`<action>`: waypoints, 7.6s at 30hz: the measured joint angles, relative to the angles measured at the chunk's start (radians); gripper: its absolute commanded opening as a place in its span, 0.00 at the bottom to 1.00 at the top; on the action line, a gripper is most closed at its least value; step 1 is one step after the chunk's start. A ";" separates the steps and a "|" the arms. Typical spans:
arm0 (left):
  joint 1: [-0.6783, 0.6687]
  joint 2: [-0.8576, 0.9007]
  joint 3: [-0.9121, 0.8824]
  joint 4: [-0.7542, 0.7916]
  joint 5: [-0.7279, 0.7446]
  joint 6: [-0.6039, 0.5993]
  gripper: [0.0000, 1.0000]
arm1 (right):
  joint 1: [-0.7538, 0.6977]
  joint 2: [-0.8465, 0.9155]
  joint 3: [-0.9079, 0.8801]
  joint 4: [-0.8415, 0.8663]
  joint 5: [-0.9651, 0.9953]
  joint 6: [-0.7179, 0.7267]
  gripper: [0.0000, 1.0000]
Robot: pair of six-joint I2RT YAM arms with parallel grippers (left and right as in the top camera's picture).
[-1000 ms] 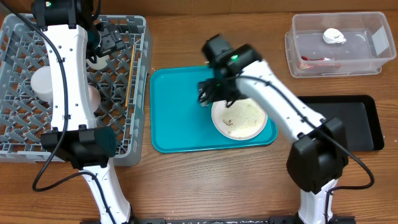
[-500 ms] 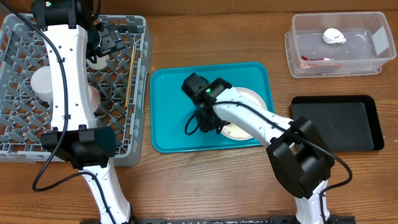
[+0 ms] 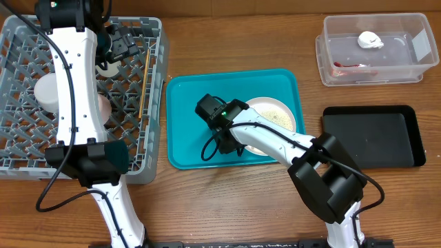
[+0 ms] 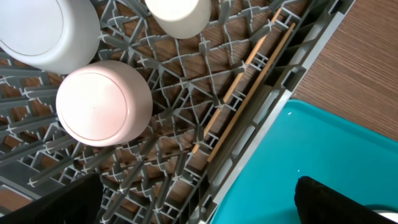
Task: Sort waste into correct bins and load items into the dishwasher
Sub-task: 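Lift the rice plate by its rim with the right gripper, then carry the plate over the black tray with the right gripper, then tilt the plate to dump the rice onto the black tray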
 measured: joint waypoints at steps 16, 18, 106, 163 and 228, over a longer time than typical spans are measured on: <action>0.000 0.000 0.000 0.000 0.000 0.000 1.00 | 0.000 0.008 0.000 0.037 0.039 0.005 0.17; 0.000 0.000 0.000 0.000 0.000 0.000 1.00 | 0.000 0.011 0.000 0.039 0.040 0.006 0.17; 0.000 0.000 0.000 0.000 0.000 0.000 1.00 | -0.415 -0.072 0.156 -0.254 0.375 0.163 0.04; 0.000 0.000 0.000 0.000 0.000 0.000 1.00 | -1.151 -0.234 0.173 -0.161 -0.662 0.162 0.04; 0.000 0.000 0.000 0.000 0.000 0.000 1.00 | -1.303 -0.234 0.173 -0.293 -0.955 -0.183 0.04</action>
